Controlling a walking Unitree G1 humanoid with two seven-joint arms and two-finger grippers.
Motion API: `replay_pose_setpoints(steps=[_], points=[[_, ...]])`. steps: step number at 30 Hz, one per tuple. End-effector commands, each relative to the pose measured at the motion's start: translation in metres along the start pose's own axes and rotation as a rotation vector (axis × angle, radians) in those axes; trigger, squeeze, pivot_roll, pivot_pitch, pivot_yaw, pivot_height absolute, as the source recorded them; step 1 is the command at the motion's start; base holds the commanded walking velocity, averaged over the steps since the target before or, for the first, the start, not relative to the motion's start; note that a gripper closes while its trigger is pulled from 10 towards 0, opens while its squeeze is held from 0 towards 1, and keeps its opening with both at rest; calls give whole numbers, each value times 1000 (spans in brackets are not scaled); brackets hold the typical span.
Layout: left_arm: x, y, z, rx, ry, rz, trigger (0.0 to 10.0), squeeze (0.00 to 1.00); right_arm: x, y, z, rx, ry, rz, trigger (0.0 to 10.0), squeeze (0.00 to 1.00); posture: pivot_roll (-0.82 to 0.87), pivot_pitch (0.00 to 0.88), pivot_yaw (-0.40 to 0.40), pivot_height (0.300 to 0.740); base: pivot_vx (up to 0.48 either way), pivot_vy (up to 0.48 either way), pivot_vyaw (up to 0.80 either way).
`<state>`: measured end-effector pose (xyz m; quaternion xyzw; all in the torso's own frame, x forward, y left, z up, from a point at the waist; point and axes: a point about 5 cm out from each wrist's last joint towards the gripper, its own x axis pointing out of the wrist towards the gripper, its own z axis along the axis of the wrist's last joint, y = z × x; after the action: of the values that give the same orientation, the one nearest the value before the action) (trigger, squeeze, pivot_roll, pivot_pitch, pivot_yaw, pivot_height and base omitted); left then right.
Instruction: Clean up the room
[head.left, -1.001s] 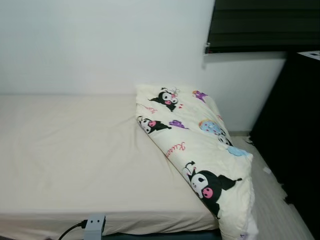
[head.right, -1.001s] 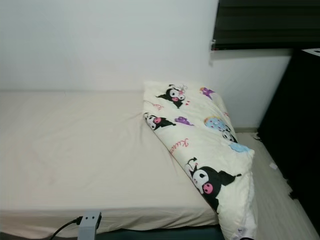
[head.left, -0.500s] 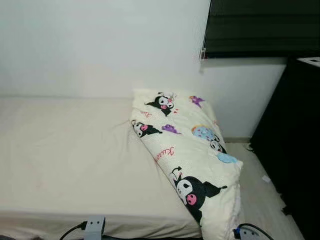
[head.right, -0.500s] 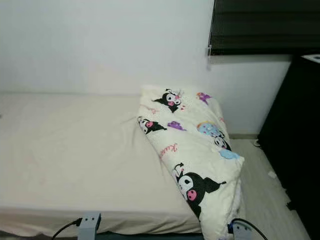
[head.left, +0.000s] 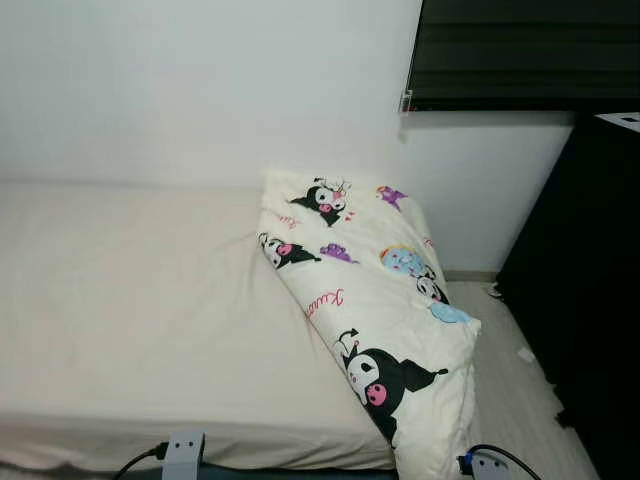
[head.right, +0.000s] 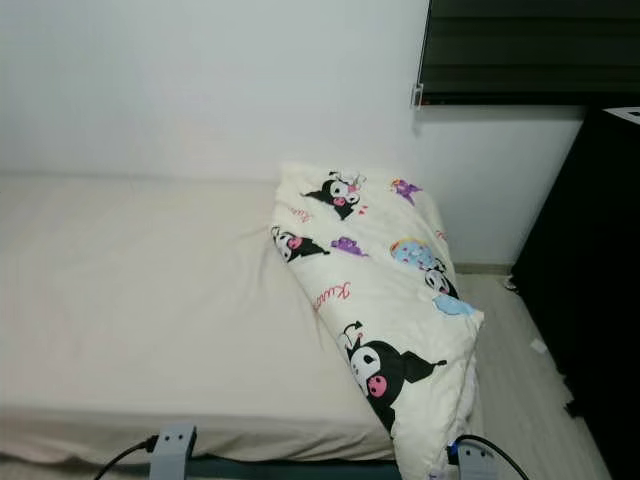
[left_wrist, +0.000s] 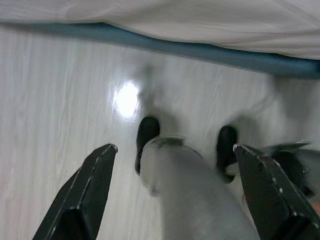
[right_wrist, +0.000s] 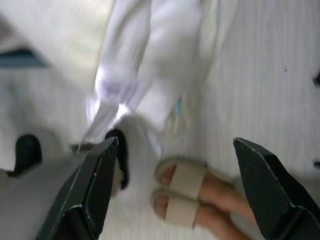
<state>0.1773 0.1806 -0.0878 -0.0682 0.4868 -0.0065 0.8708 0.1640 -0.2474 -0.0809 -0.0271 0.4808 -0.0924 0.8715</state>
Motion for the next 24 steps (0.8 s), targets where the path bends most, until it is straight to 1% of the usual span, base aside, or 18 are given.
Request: replay_pose_setpoints(steps=[1, 3, 4, 5, 7, 8, 9, 10, 11, 12, 14, 15, 17, 19, 20, 22, 23, 24], points=[[0, 1, 2, 4, 3, 4, 10000, 0, 1, 2, 10, -6, -45, 8, 10000, 0, 20, 0, 13, 740, 0, 0, 731], [0, 0, 1, 3, 3, 1, 10000, 0, 2, 0, 19, 13, -76, -2, 10000, 0, 20, 0, 13, 740, 0, 0, 756], [0, 0, 1, 3, 3, 1, 10000, 0, 2, 0, 19, 13, -76, -2, 10000, 0, 20, 0, 13, 740, 0, 0, 756], [0, 0, 1, 3, 3, 0, 10000, 0, 2, 0, 26, 25, -98, -4, 10000, 0, 16, 0, 14, 740, 0, 0, 463], [0, 0, 1, 4, 4, 0, 10000, 0, 3, 2, 42, 54, -150, 12, 10000, 0, 16, 0, 14, 740, 0, 0, 0], [0, 0, 1, 4, 4, 0, 10000, 0, 3, 2, 42, 54, -150, 12, 10000, 0, 16, 0, 14, 740, 0, 0, 0], [0, 0, 1, 4, 4, 0, 10000, 0, 3, 3, 49, 52, -175, 19, 10000, 0, 16, 0, 14, 740, 0, 0, 0], [0, 0, 1, 4, 4, 0, 10000, 0, 3, 3, 49, 52, -175, 19, 10000, 0, 16, 0, 14, 740, 0, 0, 0], [0, 0, 0, 5, 5, 1, 10000, 0, 3, 6, 57, 58, -203, 43, 10000, 0, 16, 0, 14, 740, 0, 0, 0], [0, 0, 0, 5, 5, 1, 10000, 0, 3, 6, 57, 58, -203, 43, 10000, 0, 16, 0, 14, 740, 0, 0, 0], [0, 1, -1, 6, 8, 3, 10000, 0, 3, 10, 69, 34, -237, 59, 10000, 0, 16, 0, 14, 740, 0, 0, 784], [0, 1, -1, 6, 8, 3, 10000, 0, 3, 10, 69, 34, -237, 59, 10000, 0, 16, 0, 14, 740, 0, 0, 788], [0, 1, -1, 7, 10, 0, 10000, 0, 2, 6, 76, 43, -261, 33, 10000, 0, 20, 0, 12, 740, 0, 0, 784], [0, 1, -1, 7, 10, 0, 10000, 0, 2, 6, 76, 43, -261, 33, 10000, 0, 20, 0, 12, 740, 0, 0, 788], [0, 1, -2, 7, 11, -3, 10000, 0, 2, -2, 79, 55, -266, -22, 10000, 0, 20, 0, 12, 740, 0, 0, 0], [0, 1, -2, 7, 11, -3, 10000, 0, 2, -4, 79, 57, -266, -35, 10000, 0, 20, 0, 12, 740, 0, 0, 0], [0, 1, -2, 6, 10, -5, 10000, 0, 1, -15, 81, 73, -267, -93, 10000, 0, 20, 0, 12, 740, 0, 0, 0], [-1, 2, -2, 5, 9, -7, 10000, 0, -1, -29, 84, 118, -273, -152, 10000, 0, 21, 0, 15, 740, 0, 0, 0]])
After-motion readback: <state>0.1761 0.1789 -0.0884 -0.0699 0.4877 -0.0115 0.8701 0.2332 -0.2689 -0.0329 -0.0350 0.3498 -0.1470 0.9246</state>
